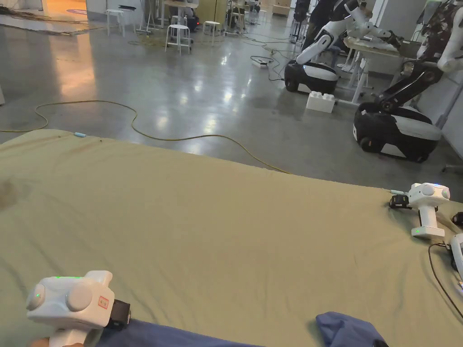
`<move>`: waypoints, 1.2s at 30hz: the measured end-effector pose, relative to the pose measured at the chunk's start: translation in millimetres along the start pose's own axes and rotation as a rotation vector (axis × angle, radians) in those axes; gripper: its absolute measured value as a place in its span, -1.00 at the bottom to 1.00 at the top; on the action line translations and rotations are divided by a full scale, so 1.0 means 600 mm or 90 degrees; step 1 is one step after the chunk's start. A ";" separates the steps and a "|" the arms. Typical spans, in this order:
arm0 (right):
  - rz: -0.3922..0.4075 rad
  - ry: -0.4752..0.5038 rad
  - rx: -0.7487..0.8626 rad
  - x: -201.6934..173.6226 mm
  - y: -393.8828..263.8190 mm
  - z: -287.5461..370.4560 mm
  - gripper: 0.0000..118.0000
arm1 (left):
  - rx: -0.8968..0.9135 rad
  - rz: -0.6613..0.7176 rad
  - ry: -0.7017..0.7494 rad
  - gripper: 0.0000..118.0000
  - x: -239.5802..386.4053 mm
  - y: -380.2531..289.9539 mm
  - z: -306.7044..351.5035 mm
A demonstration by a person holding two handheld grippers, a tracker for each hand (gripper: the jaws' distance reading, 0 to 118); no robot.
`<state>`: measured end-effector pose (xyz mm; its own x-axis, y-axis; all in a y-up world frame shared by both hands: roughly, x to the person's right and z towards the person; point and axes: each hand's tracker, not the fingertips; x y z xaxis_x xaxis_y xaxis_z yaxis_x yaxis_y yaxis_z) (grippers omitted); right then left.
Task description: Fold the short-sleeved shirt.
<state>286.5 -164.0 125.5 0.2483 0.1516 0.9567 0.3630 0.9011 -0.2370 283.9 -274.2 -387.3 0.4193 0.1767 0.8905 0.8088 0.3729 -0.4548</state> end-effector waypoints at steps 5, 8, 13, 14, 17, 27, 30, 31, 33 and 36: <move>-0.010 -0.011 -0.030 0.020 -0.011 -0.022 -1.00 | 0.030 -0.082 0.095 -0.32 0.047 -0.022 -0.003; -0.025 -0.036 -0.061 0.041 -0.015 -0.044 -1.00 | 0.042 -0.153 0.113 -0.51 0.069 -0.035 0.006; -0.068 -0.020 -0.173 0.102 -0.018 -0.125 -0.22 | 0.077 -0.110 0.059 -0.92 0.053 -0.038 0.032; -0.076 -0.007 -0.201 0.115 -0.020 -0.142 0.14 | 0.089 -0.106 0.061 -0.92 0.051 -0.042 0.042; -0.042 -0.007 -0.281 0.141 -0.029 -0.206 0.13 | 0.122 -0.097 0.048 -0.92 0.047 -0.047 0.069; -0.066 0.057 -0.466 0.184 -0.075 -0.347 0.12 | 0.148 -0.085 0.038 -0.92 0.053 -0.059 0.107; -0.060 0.061 -0.452 0.185 -0.068 -0.346 -0.17 | 0.146 -0.086 0.042 -0.92 0.054 -0.061 0.109; -0.058 0.066 -0.446 0.184 -0.069 -0.346 -0.53 | 0.144 -0.086 0.042 -0.92 0.055 -0.063 0.110; -0.061 0.077 -0.446 0.183 -0.069 -0.352 -0.92 | 0.143 -0.090 0.044 -0.92 0.056 -0.065 0.110; -0.050 0.083 -0.442 0.178 -0.069 -0.341 -0.97 | 0.139 -0.088 0.044 -0.92 0.055 -0.067 0.112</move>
<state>481.8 -268.3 202.9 0.2880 0.0082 0.9576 0.8621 0.4332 -0.2630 237.3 -222.5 -338.7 0.3443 0.0500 0.9375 0.7555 0.5780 -0.3083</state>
